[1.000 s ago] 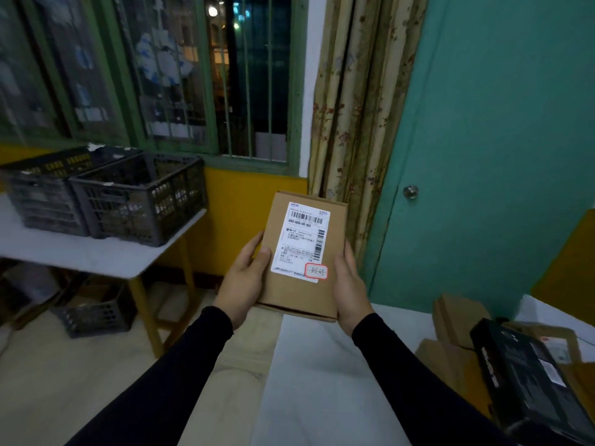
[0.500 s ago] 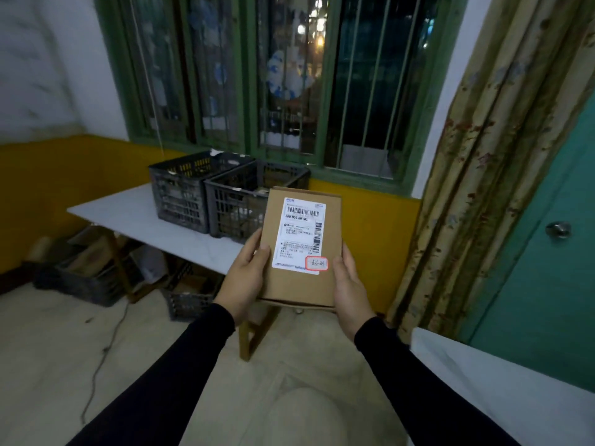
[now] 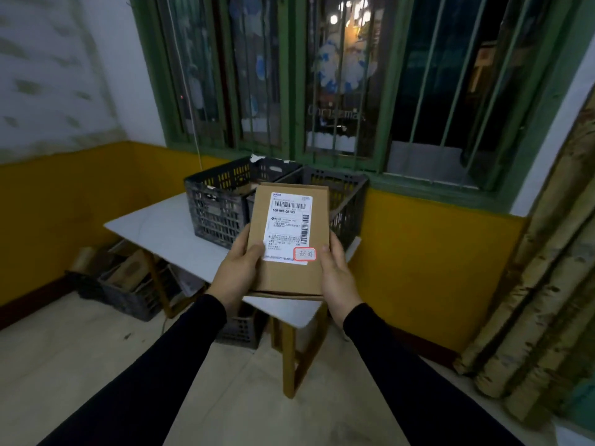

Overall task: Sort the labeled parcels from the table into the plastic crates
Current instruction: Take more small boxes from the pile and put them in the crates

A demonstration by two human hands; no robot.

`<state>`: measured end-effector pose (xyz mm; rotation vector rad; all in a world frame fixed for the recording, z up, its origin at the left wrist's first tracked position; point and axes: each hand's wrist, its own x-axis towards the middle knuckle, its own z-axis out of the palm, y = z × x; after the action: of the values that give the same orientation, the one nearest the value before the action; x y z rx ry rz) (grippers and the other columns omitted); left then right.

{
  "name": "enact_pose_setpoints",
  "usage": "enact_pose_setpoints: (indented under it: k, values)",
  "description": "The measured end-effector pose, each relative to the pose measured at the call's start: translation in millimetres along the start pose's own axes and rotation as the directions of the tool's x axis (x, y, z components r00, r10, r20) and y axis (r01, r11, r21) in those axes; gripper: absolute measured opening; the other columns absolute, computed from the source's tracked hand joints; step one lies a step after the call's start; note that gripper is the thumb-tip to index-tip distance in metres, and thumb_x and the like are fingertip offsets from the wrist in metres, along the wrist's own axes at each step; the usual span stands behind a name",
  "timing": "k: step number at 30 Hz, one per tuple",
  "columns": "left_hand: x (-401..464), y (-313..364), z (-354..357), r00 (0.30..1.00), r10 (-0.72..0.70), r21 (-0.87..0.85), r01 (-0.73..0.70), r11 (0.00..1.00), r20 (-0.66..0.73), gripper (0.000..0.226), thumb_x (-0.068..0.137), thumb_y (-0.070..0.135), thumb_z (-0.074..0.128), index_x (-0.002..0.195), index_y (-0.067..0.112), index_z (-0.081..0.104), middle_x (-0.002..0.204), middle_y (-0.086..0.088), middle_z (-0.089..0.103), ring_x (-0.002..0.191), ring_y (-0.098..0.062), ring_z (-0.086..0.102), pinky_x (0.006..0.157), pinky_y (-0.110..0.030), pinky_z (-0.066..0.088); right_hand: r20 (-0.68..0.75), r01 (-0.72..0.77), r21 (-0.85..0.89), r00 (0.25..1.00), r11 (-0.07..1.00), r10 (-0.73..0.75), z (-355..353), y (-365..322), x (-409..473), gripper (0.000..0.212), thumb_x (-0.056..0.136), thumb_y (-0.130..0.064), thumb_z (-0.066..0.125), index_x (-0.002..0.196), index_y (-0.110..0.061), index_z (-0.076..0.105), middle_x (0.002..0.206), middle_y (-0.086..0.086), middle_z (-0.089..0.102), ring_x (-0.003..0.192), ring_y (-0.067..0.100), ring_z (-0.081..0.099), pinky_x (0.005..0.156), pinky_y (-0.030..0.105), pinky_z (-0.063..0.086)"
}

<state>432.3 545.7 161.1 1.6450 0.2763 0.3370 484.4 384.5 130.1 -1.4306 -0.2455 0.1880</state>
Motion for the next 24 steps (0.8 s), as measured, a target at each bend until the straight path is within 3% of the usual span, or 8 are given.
enact_pose_setpoints:
  k: [5,8,10,15,18,20,24]
  values:
    - [111,13,5,0.999,0.002,0.002,-0.002,1.000,-0.052,0.032,0.104,0.029,0.041,0.133,0.043,0.041,0.110,0.013,0.061,0.093,-0.001,0.059,0.069,-0.020,0.046,0.041,-0.025,0.040,0.999,0.999,0.023,11,0,112,0.041,0.108,-0.035,0.032,0.144,-0.050,0.023,0.127,-0.007,0.060,0.100,0.005,0.063,0.076,0.022,0.054]
    - [180,14,9,0.999,0.025,0.031,-0.024,0.999,-0.037,0.037,0.103,0.032,0.041,0.140,0.038,0.043,0.122,0.008,0.062,0.101,-0.008,0.061,0.081,-0.028,0.052,0.017,-0.034,0.013,0.999,0.999,0.033,14,-5,175,0.039,0.107,-0.037,0.032,0.143,-0.052,0.024,0.123,-0.009,0.062,0.098,0.007,0.065,0.068,0.020,0.056]
    - [225,8,13,1.000,0.021,0.012,-0.020,1.000,-0.017,0.038,0.102,0.032,0.042,0.140,0.038,0.044,0.126,0.007,0.062,0.104,-0.011,0.062,0.087,-0.033,0.053,-0.007,-0.038,-0.026,0.999,0.999,0.038,12,-4,215,0.044,0.107,-0.038,0.032,0.149,-0.048,0.021,0.128,-0.008,0.060,0.101,0.007,0.064,0.073,0.021,0.056]
    - [349,-2,31,0.995,0.038,0.000,-0.038,0.999,0.091,0.038,0.103,0.031,0.042,0.141,0.031,0.046,0.125,0.005,0.061,0.094,-0.002,0.059,0.072,-0.022,0.048,-0.134,-0.011,-0.116,0.991,0.993,-0.005,4,-1,316,0.044,0.108,-0.033,0.035,0.148,-0.045,0.023,0.118,-0.018,0.058,0.096,-0.003,0.060,0.071,0.010,0.052]
    - [429,-14,48,0.981,0.053,0.012,-0.056,0.998,0.184,0.035,0.104,0.031,0.041,0.139,0.027,0.046,0.115,0.005,0.061,0.086,-0.002,0.058,0.066,-0.021,0.046,-0.265,-0.007,-0.181,0.963,0.984,-0.042,-1,12,380,0.043,0.106,-0.032,0.042,0.147,-0.041,0.033,0.125,-0.012,0.061,0.104,0.010,0.064,0.089,0.028,0.055]
    - [471,-25,59,0.971,-0.006,0.060,-0.008,0.998,0.241,0.031,0.104,0.037,0.040,0.133,0.028,0.046,0.114,0.001,0.063,0.088,-0.012,0.061,0.073,-0.031,0.049,-0.348,-0.058,-0.196,0.938,0.979,-0.014,-2,20,412,0.042,0.104,-0.034,0.046,0.144,-0.041,0.039,0.129,-0.009,0.063,0.106,0.015,0.066,0.095,0.040,0.055]
    - [553,-53,80,0.941,-0.078,0.224,0.003,0.975,0.329,0.033,0.103,0.034,0.041,0.129,0.016,0.050,0.122,-0.010,0.062,0.108,-0.028,0.059,0.092,-0.037,0.047,-0.501,-0.192,-0.229,0.864,0.954,0.054,-7,33,468,0.043,0.101,-0.030,0.052,0.144,-0.025,0.046,0.131,0.001,0.061,0.107,0.019,0.065,0.093,0.040,0.056]
